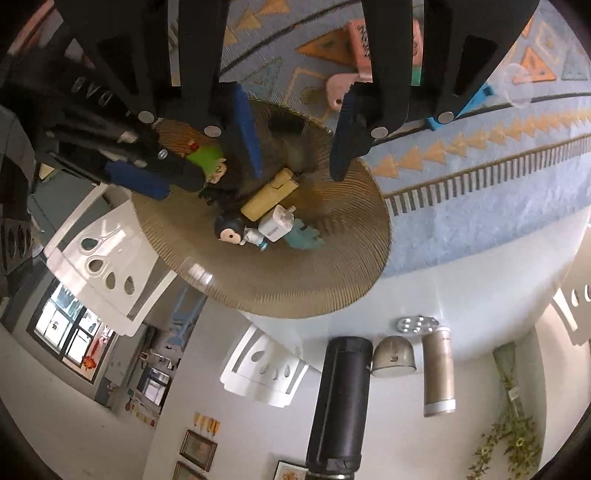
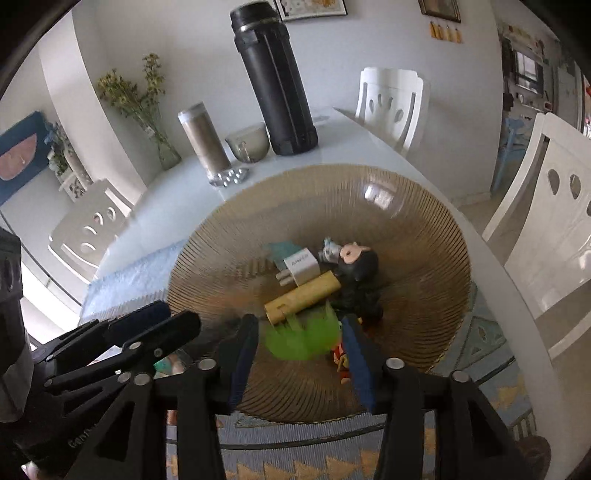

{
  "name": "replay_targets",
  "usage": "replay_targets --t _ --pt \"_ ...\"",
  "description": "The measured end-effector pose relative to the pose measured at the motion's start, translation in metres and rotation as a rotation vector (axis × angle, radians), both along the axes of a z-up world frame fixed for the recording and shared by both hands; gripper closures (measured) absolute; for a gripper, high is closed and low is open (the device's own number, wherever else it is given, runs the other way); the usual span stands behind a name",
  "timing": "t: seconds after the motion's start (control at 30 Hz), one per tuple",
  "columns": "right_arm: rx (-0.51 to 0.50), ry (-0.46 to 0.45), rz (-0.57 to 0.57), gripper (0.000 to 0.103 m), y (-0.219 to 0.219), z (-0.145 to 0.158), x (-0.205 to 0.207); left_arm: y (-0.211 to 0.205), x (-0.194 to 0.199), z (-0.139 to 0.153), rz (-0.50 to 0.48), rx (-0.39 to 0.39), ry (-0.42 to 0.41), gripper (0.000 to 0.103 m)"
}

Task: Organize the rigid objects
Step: 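Withdraw both open tools from the bowl back over the rug, then move both open tools toward the pink box and the clear tape case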

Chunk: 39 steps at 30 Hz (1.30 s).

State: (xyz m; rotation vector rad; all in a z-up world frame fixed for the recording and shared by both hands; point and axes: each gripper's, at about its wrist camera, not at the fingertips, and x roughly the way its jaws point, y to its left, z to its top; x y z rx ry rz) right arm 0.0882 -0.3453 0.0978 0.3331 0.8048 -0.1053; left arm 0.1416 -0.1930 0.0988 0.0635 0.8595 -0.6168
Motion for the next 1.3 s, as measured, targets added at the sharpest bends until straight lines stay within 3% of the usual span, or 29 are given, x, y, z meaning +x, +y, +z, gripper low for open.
replay_targets --t 0.13,0.27,0.53,0.57,0.6,0.67,0.8,0.97,1.1,1.23,1.3 --pt "0.032 -0.084 -0.021 0.051 -0.008 0.025 -0.022 0.025 -0.019 0.029 0.019 -0.019 -0.051 0.066" --pt "0.066 -0.144 -0.026 0.051 -0.013 0.049 -0.047 0.060 -0.043 0.059 0.061 -0.076 -0.104 0.057" --pt "0.079 -0.205 0.092 0.051 0.027 0.083 -0.086 0.128 -0.100 0.104 0.149 -0.119 -0.196 0.055" --pt "0.066 -0.211 0.110 0.051 0.036 0.084 -0.091 0.136 -0.107 0.106 0.159 -0.121 -0.206 0.054" --pt "0.055 -0.213 0.130 0.051 0.045 0.084 -0.095 0.147 -0.116 0.107 0.176 -0.125 -0.216 0.043" --pt "0.039 -0.209 0.169 0.050 0.063 0.080 -0.101 0.161 -0.126 0.102 0.198 -0.131 -0.224 0.018" --pt "0.011 -0.158 0.238 0.049 0.098 0.050 -0.103 0.183 -0.142 0.070 0.250 -0.089 -0.219 0.018" --pt "-0.053 -0.112 0.278 0.049 0.127 -0.005 -0.100 0.203 -0.137 -0.001 0.345 -0.029 -0.129 0.018" --pt "-0.089 -0.068 0.331 0.049 0.143 -0.051 -0.093 0.203 -0.133 -0.049 0.351 0.023 -0.104 0.018" --pt "-0.084 -0.036 0.356 0.049 0.147 -0.068 -0.087 0.196 -0.128 -0.067 0.349 0.053 -0.075 0.018" --pt "-0.082 -0.033 0.360 0.049 0.147 -0.070 -0.086 0.195 -0.133 -0.064 0.355 0.057 -0.102 0.018"
